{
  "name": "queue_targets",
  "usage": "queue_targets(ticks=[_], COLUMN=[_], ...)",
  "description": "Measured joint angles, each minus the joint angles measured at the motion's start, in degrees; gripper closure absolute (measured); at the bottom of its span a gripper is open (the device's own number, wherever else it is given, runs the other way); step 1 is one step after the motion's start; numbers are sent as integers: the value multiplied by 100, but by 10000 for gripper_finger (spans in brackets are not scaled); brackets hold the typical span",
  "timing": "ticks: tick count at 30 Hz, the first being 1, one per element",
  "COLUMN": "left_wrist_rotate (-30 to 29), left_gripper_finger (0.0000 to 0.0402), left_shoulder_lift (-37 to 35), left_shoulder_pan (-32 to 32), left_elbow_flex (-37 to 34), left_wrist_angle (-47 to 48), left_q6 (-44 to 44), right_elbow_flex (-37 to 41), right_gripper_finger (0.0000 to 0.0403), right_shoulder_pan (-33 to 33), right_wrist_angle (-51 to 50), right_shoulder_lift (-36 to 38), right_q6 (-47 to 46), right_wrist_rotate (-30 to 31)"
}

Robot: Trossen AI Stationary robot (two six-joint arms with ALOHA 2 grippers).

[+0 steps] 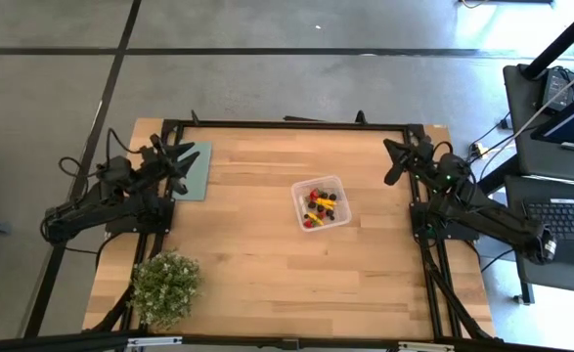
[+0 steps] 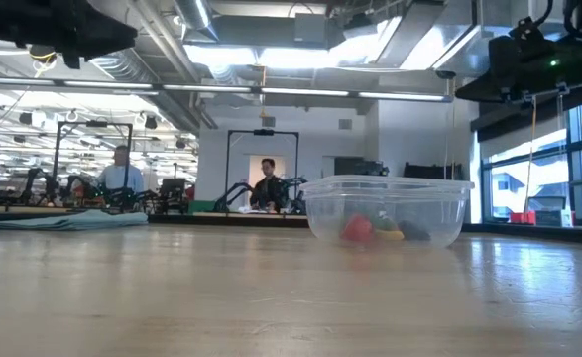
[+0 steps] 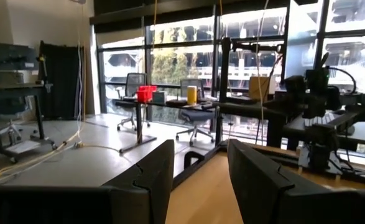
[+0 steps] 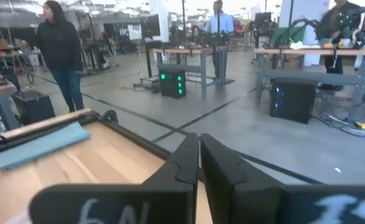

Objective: Pick and placing Produce into tupperware
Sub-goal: Return to Home Position

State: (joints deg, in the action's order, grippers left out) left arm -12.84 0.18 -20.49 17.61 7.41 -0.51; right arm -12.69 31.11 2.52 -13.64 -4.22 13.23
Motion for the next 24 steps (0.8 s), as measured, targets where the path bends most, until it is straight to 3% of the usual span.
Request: queue_targets(ticks=[16, 24], left_wrist_rotate=[-39, -39], left_gripper_finger=[259, 259], left_shoulder_lift=[-2, -4], left_shoulder_pan=[0, 2], left_elbow_flex=[-181, -826], left_wrist_angle=[159, -529], left_q6=[320, 471], right_elbow_flex=[9, 944], right_gripper_finger=[382, 382], right_shoulder_pan=[0, 0], right_wrist_angle=[-724, 654], right_shoulder_lift=[447, 500], right_q6=[-152, -457], right_wrist_rotate=[0, 26])
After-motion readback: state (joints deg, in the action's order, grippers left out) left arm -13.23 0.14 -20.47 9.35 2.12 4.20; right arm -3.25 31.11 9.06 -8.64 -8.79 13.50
